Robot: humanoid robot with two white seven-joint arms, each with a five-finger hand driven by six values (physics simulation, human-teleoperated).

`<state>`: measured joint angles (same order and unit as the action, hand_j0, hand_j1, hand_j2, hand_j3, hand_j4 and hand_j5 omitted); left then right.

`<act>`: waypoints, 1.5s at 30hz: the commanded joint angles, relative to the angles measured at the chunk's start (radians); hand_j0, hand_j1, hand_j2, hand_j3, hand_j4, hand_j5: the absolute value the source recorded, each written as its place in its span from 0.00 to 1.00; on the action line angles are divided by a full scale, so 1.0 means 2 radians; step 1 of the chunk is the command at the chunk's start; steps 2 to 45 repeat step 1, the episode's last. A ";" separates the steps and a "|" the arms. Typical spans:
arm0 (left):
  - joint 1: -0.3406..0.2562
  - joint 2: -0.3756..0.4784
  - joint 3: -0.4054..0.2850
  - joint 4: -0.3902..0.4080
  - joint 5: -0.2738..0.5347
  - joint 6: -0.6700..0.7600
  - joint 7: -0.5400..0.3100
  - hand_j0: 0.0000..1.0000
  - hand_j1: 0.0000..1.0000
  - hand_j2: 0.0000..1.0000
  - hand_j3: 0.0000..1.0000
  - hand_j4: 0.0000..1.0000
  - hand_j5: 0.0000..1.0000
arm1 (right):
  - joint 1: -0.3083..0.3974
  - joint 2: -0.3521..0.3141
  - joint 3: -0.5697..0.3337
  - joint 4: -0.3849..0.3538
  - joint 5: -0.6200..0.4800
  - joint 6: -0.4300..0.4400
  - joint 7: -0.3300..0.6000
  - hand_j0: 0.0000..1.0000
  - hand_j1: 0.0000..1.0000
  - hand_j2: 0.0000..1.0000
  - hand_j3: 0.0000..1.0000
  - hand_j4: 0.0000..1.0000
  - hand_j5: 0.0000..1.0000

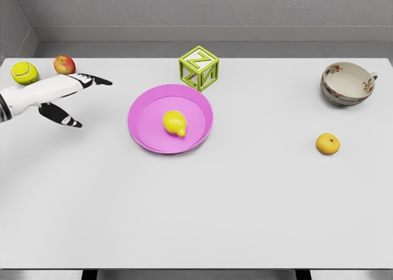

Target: Put the lemon on the plate with left arm

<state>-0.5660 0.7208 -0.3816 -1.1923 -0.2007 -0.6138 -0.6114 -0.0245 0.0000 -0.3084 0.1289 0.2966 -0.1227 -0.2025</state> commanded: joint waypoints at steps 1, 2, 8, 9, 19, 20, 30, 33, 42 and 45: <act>-0.001 0.002 0.001 0.003 0.010 0.001 0.000 1.00 1.00 1.00 1.00 1.00 1.00 | 0.000 0.000 0.000 0.000 0.000 0.000 0.000 1.00 1.00 1.00 1.00 1.00 1.00; -0.001 0.002 0.001 0.003 0.010 0.001 0.000 1.00 1.00 1.00 1.00 1.00 1.00 | 0.000 0.000 0.000 0.000 0.000 0.000 0.000 1.00 1.00 1.00 1.00 1.00 1.00; -0.001 0.002 0.001 0.003 0.010 0.001 0.000 1.00 1.00 1.00 1.00 1.00 1.00 | 0.000 0.000 0.000 0.000 0.000 0.000 0.000 1.00 1.00 1.00 1.00 1.00 1.00; -0.001 0.002 0.001 0.003 0.010 0.001 0.000 1.00 1.00 1.00 1.00 1.00 1.00 | 0.000 0.000 0.000 0.000 0.000 0.000 0.000 1.00 1.00 1.00 1.00 1.00 1.00; -0.001 0.002 0.001 0.003 0.010 0.001 0.000 1.00 1.00 1.00 1.00 1.00 1.00 | 0.000 0.000 0.000 0.000 0.000 0.000 0.000 1.00 1.00 1.00 1.00 1.00 1.00; -0.001 0.002 0.001 0.003 0.010 0.001 0.000 1.00 1.00 1.00 1.00 1.00 1.00 | 0.000 0.000 0.000 0.000 0.000 0.000 0.000 1.00 1.00 1.00 1.00 1.00 1.00; -0.001 0.002 0.001 0.003 0.010 0.001 0.000 1.00 1.00 1.00 1.00 1.00 1.00 | 0.000 0.000 0.000 0.000 0.000 0.000 0.000 1.00 1.00 1.00 1.00 1.00 1.00; -0.001 0.002 0.001 0.003 0.010 0.001 0.000 1.00 1.00 1.00 1.00 1.00 1.00 | 0.000 0.000 0.000 0.000 0.000 0.000 0.000 1.00 1.00 1.00 1.00 1.00 1.00; -0.001 0.002 0.001 0.003 0.010 0.001 0.000 1.00 1.00 1.00 1.00 1.00 1.00 | 0.000 0.000 0.000 0.000 0.000 0.000 0.000 1.00 1.00 1.00 1.00 1.00 1.00; -0.001 0.002 0.001 0.003 0.010 0.001 0.000 1.00 1.00 1.00 1.00 1.00 1.00 | 0.000 0.000 0.000 0.000 0.000 0.000 0.000 1.00 1.00 1.00 1.00 1.00 1.00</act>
